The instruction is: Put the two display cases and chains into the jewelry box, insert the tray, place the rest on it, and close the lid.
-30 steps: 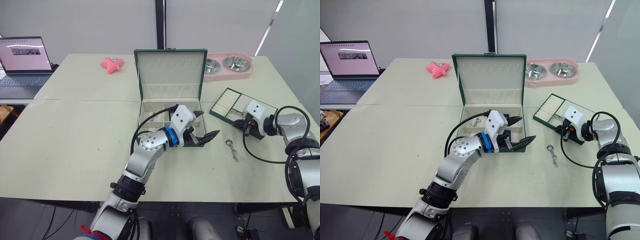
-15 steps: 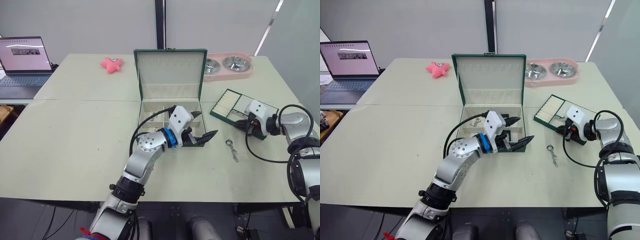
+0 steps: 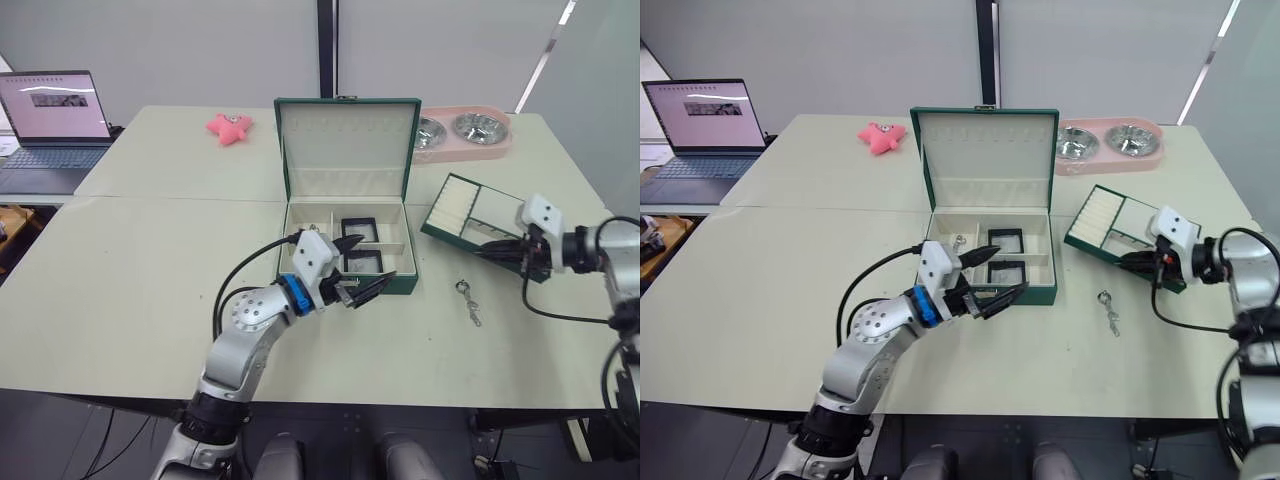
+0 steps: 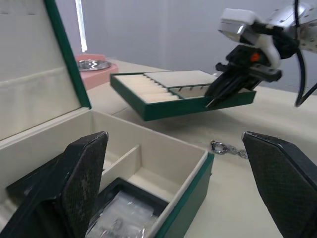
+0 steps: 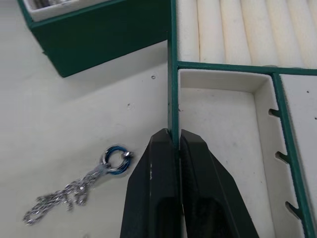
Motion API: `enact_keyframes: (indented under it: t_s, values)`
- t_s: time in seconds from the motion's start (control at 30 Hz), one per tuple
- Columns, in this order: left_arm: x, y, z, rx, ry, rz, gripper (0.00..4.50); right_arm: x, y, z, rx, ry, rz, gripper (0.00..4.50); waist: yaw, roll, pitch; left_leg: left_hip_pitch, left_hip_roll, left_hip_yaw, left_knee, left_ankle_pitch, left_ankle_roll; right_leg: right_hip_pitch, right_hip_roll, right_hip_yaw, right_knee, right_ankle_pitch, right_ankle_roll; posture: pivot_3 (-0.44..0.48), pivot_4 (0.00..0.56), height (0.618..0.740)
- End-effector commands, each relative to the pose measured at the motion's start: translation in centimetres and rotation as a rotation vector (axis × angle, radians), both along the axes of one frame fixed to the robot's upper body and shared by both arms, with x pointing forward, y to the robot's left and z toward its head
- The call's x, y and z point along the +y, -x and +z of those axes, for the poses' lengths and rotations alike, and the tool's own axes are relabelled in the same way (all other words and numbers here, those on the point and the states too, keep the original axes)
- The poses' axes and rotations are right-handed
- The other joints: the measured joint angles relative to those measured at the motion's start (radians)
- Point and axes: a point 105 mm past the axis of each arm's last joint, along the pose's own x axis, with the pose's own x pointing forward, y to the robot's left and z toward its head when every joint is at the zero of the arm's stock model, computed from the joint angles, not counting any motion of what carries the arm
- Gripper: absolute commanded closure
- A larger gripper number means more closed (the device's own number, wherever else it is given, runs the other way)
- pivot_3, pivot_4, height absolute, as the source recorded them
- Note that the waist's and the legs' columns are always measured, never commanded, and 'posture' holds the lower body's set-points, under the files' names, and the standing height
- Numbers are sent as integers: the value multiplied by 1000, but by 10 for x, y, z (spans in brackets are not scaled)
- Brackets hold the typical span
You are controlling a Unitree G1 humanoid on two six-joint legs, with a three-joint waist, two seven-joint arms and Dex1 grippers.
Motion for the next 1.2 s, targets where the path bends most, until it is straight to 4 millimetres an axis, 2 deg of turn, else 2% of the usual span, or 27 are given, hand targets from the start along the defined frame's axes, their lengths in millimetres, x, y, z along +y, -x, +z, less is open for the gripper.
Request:
enact_keyframes:
  t_s: [0.03,0.27,0.47,0.7,1.2]
  values:
    - [9,10,12,-50,15,-3,0,14,18,33,-82,-5,40,4493,2,0,0,0,0,0,0,0,0,0,0,0,0,0,0,0,150,740]
    - [38,12,16,-69,0,77,0,53,55,46,-51,-34,139,4493,3,0,0,1,0,-1,0,-2,4,0,1,0,1,0,0,0,150,740]
    - [68,18,15,-67,4,198,0,97,71,45,-31,-32,281,4493,3,0,0,1,0,-1,0,-2,4,0,1,0,0,0,0,0,150,740]
    - [85,35,13,-42,18,276,0,132,58,49,-75,-36,377,4493,4,-1,0,0,0,-1,0,-2,4,-1,1,-1,0,0,0,0,150,740]
    - [116,72,-6,23,44,485,0,196,27,28,-84,102,511,4493,2,-1,1,0,1,-1,-1,-2,4,-2,1,0,0,0,0,0,150,740]
